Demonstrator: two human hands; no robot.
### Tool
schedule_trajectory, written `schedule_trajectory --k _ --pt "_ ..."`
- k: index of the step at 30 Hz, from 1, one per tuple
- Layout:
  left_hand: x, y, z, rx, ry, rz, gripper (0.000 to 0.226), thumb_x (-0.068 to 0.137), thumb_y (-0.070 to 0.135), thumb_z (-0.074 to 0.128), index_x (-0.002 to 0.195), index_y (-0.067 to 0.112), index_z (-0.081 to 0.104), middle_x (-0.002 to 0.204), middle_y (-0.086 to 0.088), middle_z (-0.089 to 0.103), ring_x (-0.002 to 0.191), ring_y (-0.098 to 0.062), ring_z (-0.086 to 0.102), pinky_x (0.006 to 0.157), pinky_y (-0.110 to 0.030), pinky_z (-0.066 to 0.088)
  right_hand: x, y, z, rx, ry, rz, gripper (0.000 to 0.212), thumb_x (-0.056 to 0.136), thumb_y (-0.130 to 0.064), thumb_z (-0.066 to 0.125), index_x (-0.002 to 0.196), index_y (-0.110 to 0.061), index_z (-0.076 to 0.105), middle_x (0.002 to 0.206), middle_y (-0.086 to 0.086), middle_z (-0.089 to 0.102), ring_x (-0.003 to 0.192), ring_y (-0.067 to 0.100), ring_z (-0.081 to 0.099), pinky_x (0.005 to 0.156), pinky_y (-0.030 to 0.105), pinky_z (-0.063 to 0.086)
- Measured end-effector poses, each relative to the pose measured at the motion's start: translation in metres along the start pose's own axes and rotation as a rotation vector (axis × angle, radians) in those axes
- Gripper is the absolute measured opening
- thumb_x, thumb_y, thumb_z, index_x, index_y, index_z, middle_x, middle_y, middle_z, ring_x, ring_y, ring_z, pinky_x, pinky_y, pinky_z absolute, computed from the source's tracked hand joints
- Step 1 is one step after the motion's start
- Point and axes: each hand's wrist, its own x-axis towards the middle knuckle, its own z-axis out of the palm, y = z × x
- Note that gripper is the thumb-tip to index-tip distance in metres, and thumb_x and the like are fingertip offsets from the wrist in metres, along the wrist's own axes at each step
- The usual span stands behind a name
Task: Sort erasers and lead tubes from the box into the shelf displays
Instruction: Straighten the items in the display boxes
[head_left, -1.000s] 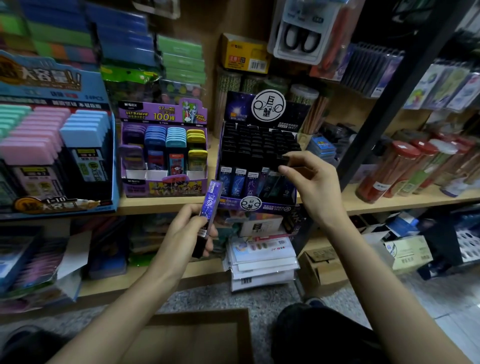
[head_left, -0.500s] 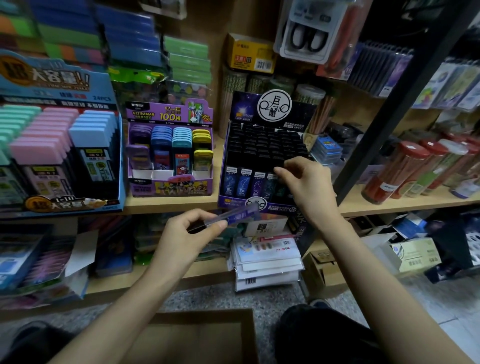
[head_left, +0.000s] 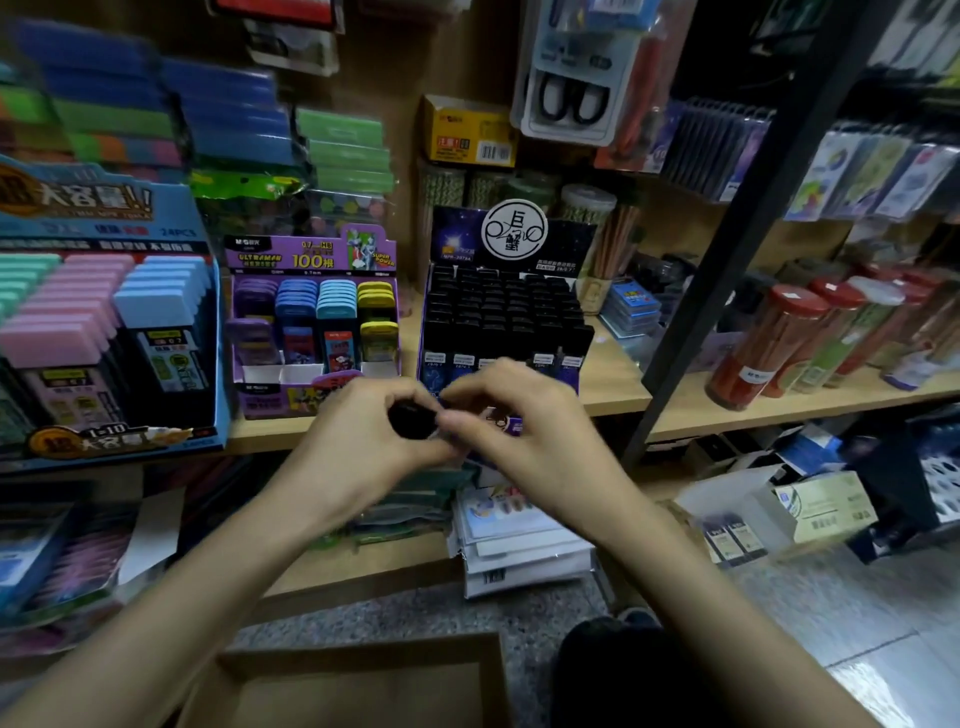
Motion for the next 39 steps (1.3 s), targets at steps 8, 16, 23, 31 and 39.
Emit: schedule_trajectory --k 8,16,23,31,39 --pt "0.016 0.012 0.012 0.105 0.025 0.105 0.018 0.067 0.022 0.078 0.078 0.022 0.064 0.066 0.004 0.061 0.059 0.001 0.054 0.049 -0.013 0.038 0.000 0.005 -0.015 -0.048 0.035 -0.035 0.014 0.087 -0.016 0.065 0.098 -0.009 0.064 0.090 0.002 0.063 0.084 0.012 0.058 0.075 0.024 0.045" --pt "0.027 -0.034 0.012 0.141 0.247 0.028 0.032 0.079 0.024 0.073 0.104 0.015 0.054 0.104 -0.002 0.055 0.086 -0.010 0.053 0.072 -0.024 0.045 0.002 0.044 -0.071 0.087 0.500 0.116 0.009 0.085 -0.019 0.067 0.087 -0.026 0.062 0.083 -0.012 0.064 0.079 0.005 0.063 0.072 0.021 0.051" --pt "0.029 -0.066 0.031 0.003 0.146 -0.077 0.043 0.081 0.023 0.072 0.119 0.015 0.054 0.102 0.004 0.062 0.098 -0.012 0.059 0.083 -0.029 0.050 0.008 0.076 -0.044 0.090 0.383 0.152 0.008 0.085 -0.015 0.068 0.086 -0.019 0.061 0.084 -0.004 0.065 0.081 0.022 0.066 0.076 0.048 0.054" --pt "0.036 -0.072 0.039 0.000 0.162 -0.055 0.048 0.081 0.020 0.072 0.125 0.012 0.053 0.106 0.002 0.059 0.096 -0.010 0.058 0.086 -0.029 0.048 0.011 0.091 -0.037 -0.021 0.285 0.167 0.006 0.085 -0.030 0.065 0.088 -0.027 0.061 0.085 -0.006 0.065 0.081 0.020 0.065 0.075 0.051 0.052" --pt "0.036 -0.075 0.043 -0.020 0.172 -0.059 0.048 0.082 0.020 0.071 0.126 0.013 0.052 0.108 0.000 0.060 0.093 -0.006 0.057 0.082 -0.024 0.047 0.014 0.091 -0.024 -0.115 0.325 0.288 0.009 0.087 -0.021 0.066 0.092 -0.014 0.064 0.085 0.005 0.067 0.080 0.022 0.062 0.074 0.032 0.049"
